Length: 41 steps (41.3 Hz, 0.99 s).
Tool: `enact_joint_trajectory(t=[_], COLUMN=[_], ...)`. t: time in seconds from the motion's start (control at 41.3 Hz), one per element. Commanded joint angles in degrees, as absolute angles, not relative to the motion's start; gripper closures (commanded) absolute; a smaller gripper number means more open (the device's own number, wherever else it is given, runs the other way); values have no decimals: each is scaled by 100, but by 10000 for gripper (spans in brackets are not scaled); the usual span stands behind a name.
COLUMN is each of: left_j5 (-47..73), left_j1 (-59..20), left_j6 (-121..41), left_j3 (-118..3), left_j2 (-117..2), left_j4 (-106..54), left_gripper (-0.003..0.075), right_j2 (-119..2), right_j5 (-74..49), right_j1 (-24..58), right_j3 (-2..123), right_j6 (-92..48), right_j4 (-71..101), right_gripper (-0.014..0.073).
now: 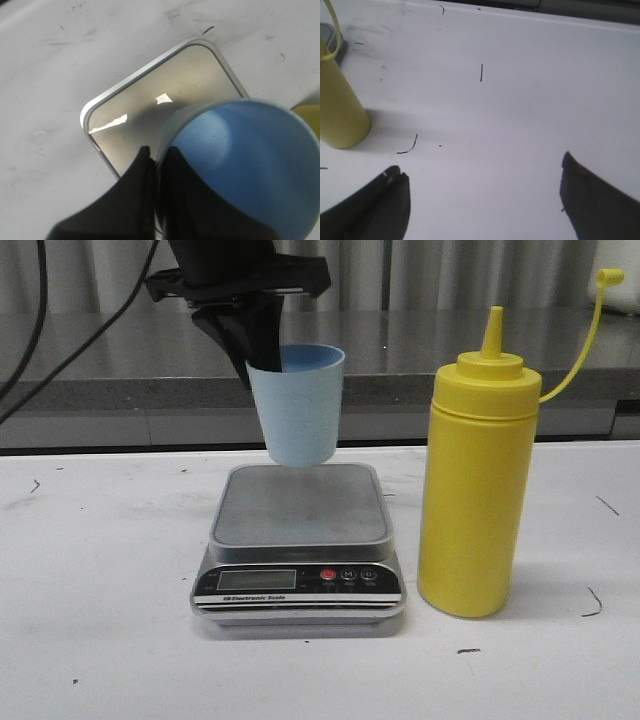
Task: Pour seasoning into cup on scale with both arms
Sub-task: 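Lower the cup onto the scale and open the left gripper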
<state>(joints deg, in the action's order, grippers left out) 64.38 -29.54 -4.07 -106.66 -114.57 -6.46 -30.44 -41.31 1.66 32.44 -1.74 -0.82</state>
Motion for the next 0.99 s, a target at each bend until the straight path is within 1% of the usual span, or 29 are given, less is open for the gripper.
enact_joint_trajectory(t=[0.0, 0.847, 0.919, 0.968], left_j5=[6226, 6382, 6376, 6343], left_j1=[-3006, -3031, -3031, -3031], left_j6=[-404, -393, -393, -393], left_j3=[-10865, -10865, -10865, -10865], left_j2=[-11248, -11490, -11490, -11490], left_j4=[-655, -646, -646, -660], left_gripper=[740, 739, 726, 699], right_j2=[-3095, -3095, -3095, -3095], right_j5=[-3755, -3755, -3755, -3755], right_j1=[140, 140, 140, 140], right_j3=[3397, 3397, 3397, 3397], right_j6=[-218, -218, -218, -218], right_j4=[-109, -109, -109, -109], right_gripper=[-31, -31, -31, -31])
